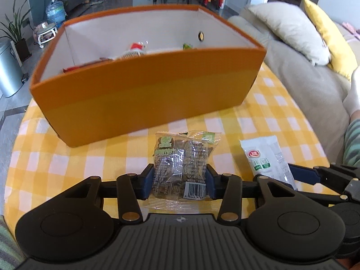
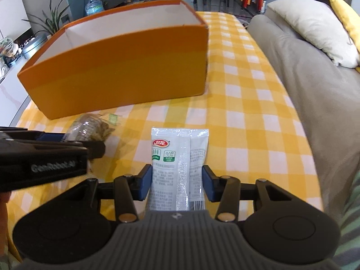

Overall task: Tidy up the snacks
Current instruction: 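Lift and carry the nut-bar bag and white packet over the box with both tools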

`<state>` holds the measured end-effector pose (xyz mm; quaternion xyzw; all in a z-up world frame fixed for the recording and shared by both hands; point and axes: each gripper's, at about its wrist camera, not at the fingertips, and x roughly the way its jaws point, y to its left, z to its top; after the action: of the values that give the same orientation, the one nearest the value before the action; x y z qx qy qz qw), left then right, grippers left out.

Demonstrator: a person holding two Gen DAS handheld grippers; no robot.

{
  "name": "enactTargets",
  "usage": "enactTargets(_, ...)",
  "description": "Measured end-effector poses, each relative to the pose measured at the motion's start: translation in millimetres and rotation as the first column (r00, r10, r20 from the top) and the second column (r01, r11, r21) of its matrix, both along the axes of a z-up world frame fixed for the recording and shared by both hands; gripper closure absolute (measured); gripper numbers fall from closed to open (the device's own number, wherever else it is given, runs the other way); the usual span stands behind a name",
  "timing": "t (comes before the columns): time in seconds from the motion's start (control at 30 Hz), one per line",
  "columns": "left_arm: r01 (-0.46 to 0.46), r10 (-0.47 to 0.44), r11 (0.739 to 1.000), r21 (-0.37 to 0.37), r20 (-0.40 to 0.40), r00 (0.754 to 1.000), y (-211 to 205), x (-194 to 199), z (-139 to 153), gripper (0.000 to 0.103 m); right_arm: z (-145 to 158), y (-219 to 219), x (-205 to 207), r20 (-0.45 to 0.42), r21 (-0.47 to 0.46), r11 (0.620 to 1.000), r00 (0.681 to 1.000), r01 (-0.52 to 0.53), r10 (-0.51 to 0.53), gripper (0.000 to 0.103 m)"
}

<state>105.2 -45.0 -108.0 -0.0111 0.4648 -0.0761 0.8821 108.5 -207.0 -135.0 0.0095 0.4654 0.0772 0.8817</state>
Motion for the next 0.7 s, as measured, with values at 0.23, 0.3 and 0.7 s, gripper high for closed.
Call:
enactTargets(0.23, -0.022, 0.023, 0.999, -0.028, 0.040, 0.999, 5.5, -5.1, 21.4, 0.051, 25.6, 1.4, -11.4, 0.081, -0.016, 1.000, 0.996, -0.020, 0.022, 0.058)
enactTargets(0.3, -0.022, 0.023, 0.999, -0.032, 0.060, 0.998, 7.3, -6.9, 28.0, 0.051, 33.0, 2.5, -12.5, 0.108, -0.019, 0.999, 0.994, -0.029, 0.031, 0.058)
enactTargets(0.7, -0.023, 0.021, 1.000, 0.004, 0.195, 0.981, 10.9, 2.8, 78.7, 0.051, 86.3, 1.9, -0.6, 0.255, -0.004, 0.999, 0.966, -0.045, 0.044, 0.058)
